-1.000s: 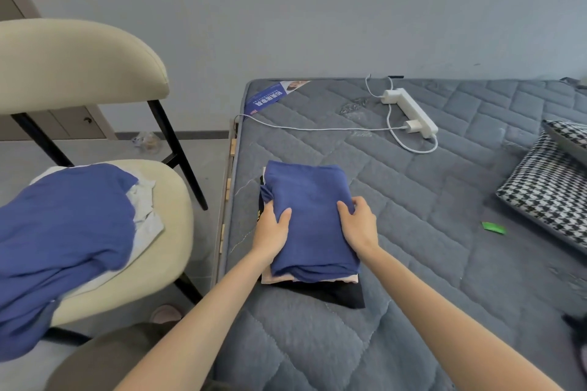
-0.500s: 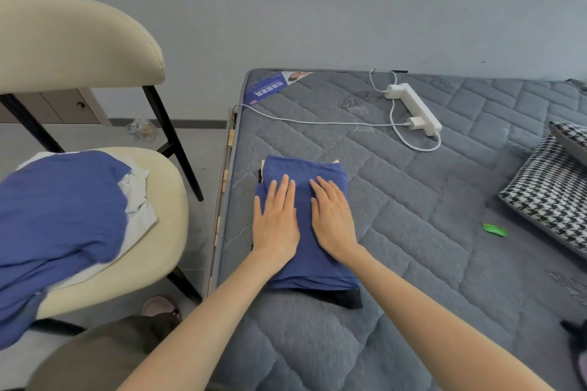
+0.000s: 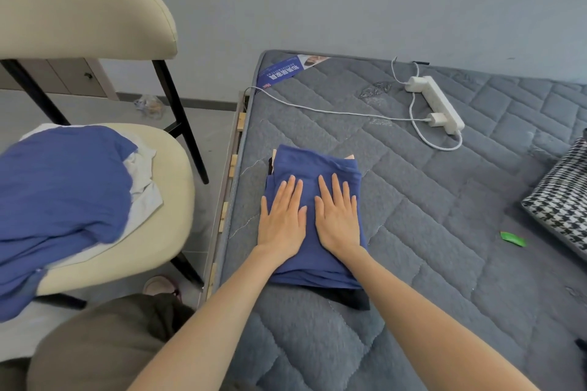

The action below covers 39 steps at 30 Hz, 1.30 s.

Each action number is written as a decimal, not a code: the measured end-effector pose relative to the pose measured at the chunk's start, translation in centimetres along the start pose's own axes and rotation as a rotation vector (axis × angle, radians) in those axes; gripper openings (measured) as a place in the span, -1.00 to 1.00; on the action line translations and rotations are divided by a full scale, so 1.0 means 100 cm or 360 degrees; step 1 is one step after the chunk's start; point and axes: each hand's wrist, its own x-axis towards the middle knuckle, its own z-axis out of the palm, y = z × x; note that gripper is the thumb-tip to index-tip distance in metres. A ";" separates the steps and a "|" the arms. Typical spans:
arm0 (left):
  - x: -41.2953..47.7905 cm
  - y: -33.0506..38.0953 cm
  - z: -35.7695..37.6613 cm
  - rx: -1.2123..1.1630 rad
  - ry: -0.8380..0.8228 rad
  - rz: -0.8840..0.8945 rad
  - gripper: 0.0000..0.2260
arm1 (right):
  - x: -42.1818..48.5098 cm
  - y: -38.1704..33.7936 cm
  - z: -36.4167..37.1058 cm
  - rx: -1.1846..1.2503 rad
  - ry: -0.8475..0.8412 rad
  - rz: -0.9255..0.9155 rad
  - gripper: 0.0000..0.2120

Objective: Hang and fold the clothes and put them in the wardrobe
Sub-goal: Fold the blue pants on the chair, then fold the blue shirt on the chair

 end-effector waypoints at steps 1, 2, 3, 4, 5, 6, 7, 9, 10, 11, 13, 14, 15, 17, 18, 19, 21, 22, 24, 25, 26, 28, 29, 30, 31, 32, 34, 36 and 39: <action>-0.002 -0.001 -0.004 0.0014 -0.0022 0.0012 -0.52 | -0.001 -0.001 -0.003 0.0025 0.0006 -0.0001 -0.53; -0.004 -0.003 -0.010 0.0045 -0.0043 0.0037 -0.52 | -0.002 -0.002 -0.006 0.0075 0.0026 -0.0001 -0.53; -0.006 -0.006 -0.018 0.0087 -0.0055 0.0074 -0.54 | -0.003 -0.004 -0.011 0.0148 0.0059 -0.0004 -0.55; -0.008 -0.009 -0.027 0.0128 -0.0055 0.0116 -0.55 | -0.004 -0.007 -0.016 0.0228 0.0103 -0.0007 -0.57; -0.009 -0.012 -0.037 0.0146 -0.0041 0.0152 -0.57 | -0.004 -0.010 -0.023 0.0295 0.0154 -0.0012 -0.60; -0.010 -0.014 -0.048 0.0129 -0.0014 0.0173 -0.58 | -0.005 -0.015 -0.029 0.0335 0.0205 -0.0027 -0.63; -0.012 -0.017 -0.058 0.0077 0.0023 0.0175 -0.59 | -0.006 -0.022 -0.035 0.0360 0.0242 -0.0057 -0.66; -0.015 -0.021 -0.079 -0.0066 0.0105 0.0120 -0.61 | -0.006 -0.037 -0.045 0.0431 0.0263 -0.0142 -0.68; -0.018 -0.024 -0.088 -0.0110 0.0143 0.0087 -0.62 | -0.005 -0.046 -0.049 0.0480 0.0257 -0.0180 -0.68; -0.020 -0.028 -0.097 -0.0125 0.0178 0.0062 -0.62 | -0.005 -0.055 -0.053 0.0532 0.0251 -0.0212 -0.69; -0.026 -0.040 -0.113 -0.0164 0.0244 0.0001 -0.63 | -0.004 -0.075 -0.058 0.0625 0.0250 -0.0283 -0.70; -0.029 -0.048 -0.120 -0.0217 0.0277 -0.0050 -0.63 | -0.003 -0.085 -0.060 0.0664 0.0244 -0.0317 -0.71; -0.033 -0.056 -0.128 -0.0283 0.0317 -0.0111 -0.64 | -0.003 -0.096 -0.061 0.0698 0.0229 -0.0353 -0.71; -0.044 -0.076 -0.141 -0.0382 0.0401 -0.0231 -0.65 | -0.001 -0.118 -0.056 0.0753 0.0175 -0.0433 -0.71; -0.052 -0.087 -0.148 -0.0395 0.0437 -0.0289 -0.65 | 0.000 -0.129 -0.051 0.0779 0.0139 -0.0469 -0.71; -0.061 -0.098 -0.154 -0.0392 0.0470 -0.0347 -0.66 | 0.000 -0.141 -0.045 0.0805 0.0100 -0.0501 -0.71; -0.081 -0.122 -0.166 -0.0379 0.0527 -0.0450 -0.66 | -0.001 -0.164 -0.028 0.0868 0.0011 -0.0552 -0.71; -0.091 -0.134 -0.171 -0.0374 0.0547 -0.0496 -0.66 | -0.002 -0.175 -0.020 0.0898 -0.0043 -0.0568 -0.71; -0.112 -0.157 -0.181 -0.0373 0.0582 -0.0601 -0.66 | -0.005 -0.198 -0.004 0.0947 -0.0163 -0.0591 -0.73; -0.123 -0.167 -0.185 -0.0386 0.0607 -0.0660 -0.65 | -0.006 -0.210 0.003 0.0957 -0.0217 -0.0619 -0.73; -0.132 -0.178 -0.188 -0.0406 0.0643 -0.0721 -0.65 | -0.007 -0.222 0.011 0.0950 -0.0260 -0.0664 -0.73; -0.149 -0.196 -0.193 -0.0446 0.0730 -0.0839 -0.65 | -0.009 -0.245 0.026 0.0914 -0.0326 -0.0784 -0.74; -0.156 -0.204 -0.194 -0.0465 0.0771 -0.0896 -0.66 | -0.010 -0.257 0.032 0.0890 -0.0355 -0.0853 -0.73; -0.162 -0.213 -0.196 -0.0485 0.0807 -0.0953 -0.66 | -0.011 -0.269 0.039 0.0849 -0.0377 -0.0930 -0.73; -0.168 -0.221 -0.199 -0.0504 0.0841 -0.1008 -0.66 | -0.012 -0.282 0.046 0.0795 -0.0389 -0.1012 -0.72; -0.173 -0.227 -0.201 -0.0528 0.0868 -0.1054 -0.66 | -0.014 -0.293 0.052 0.0741 -0.0388 -0.1085 -0.70; -0.185 -0.243 -0.204 -0.0558 0.0922 -0.1130 -0.66 | -0.018 -0.321 0.066 0.0663 -0.0389 -0.1218 -0.69; -0.197 -0.260 -0.207 -0.0569 0.0965 -0.1183 -0.66 | -0.022 -0.349 0.080 0.0583 -0.0380 -0.1326 -0.68; -0.211 -0.278 -0.210 -0.0622 0.1016 -0.1242 -0.65 | -0.023 -0.386 0.100 0.0400 -0.0339 -0.1453 -0.67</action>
